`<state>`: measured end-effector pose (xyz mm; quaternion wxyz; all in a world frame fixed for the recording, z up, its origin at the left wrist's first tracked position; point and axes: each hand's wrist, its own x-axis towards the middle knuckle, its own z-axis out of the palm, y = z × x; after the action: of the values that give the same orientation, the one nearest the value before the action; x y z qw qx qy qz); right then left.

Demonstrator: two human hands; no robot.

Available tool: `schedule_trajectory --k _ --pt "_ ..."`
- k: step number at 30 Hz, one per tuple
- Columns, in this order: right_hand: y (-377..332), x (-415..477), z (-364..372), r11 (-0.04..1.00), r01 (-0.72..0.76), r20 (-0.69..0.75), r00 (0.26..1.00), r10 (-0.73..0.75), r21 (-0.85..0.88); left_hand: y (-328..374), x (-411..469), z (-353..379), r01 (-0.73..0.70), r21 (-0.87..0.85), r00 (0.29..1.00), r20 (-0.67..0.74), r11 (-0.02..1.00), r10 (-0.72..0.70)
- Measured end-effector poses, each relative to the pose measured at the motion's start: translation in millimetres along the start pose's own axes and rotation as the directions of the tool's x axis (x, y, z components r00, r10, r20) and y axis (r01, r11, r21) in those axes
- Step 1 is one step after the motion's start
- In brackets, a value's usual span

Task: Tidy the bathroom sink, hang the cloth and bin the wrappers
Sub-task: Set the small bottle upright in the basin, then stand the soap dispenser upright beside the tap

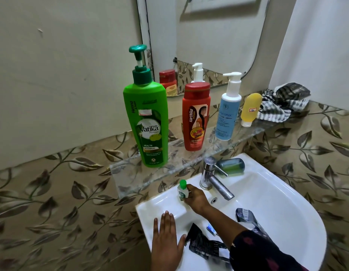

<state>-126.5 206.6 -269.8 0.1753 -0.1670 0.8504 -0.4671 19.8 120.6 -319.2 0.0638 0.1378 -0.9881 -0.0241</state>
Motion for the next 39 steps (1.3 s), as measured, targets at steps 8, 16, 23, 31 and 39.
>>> schedule_trajectory --k 8,16,23,31,39 --pt "-12.3 -26.9 -5.4 0.984 -0.112 -0.069 0.990 0.123 0.140 0.8 -2.1 -10.5 -0.033 -0.051 0.996 -0.080 0.998 0.029" --pt "-38.3 -78.4 -73.2 0.924 0.125 -0.136 0.987 -0.081 0.360 18.1 -0.6 -9.5 -0.156 -0.040 0.968 -0.203 0.987 0.145" --pt "6.0 -41.9 -163.9 0.984 0.165 -0.486 0.866 -0.116 0.060 86.9 9.3 1.6 -0.315 -0.066 0.949 0.004 0.947 0.316" --pt "61.6 13.4 -199.1 0.846 -0.026 -0.290 0.945 -0.154 -0.532 143.9 48.5 -14.6 -0.341 -0.048 0.931 0.125 0.939 0.344" --pt "55.1 48.0 -194.2 0.475 0.137 0.026 0.972 -0.232 -0.869 142.1 73.7 -5.2 -0.337 0.033 0.934 0.141 0.941 0.329"
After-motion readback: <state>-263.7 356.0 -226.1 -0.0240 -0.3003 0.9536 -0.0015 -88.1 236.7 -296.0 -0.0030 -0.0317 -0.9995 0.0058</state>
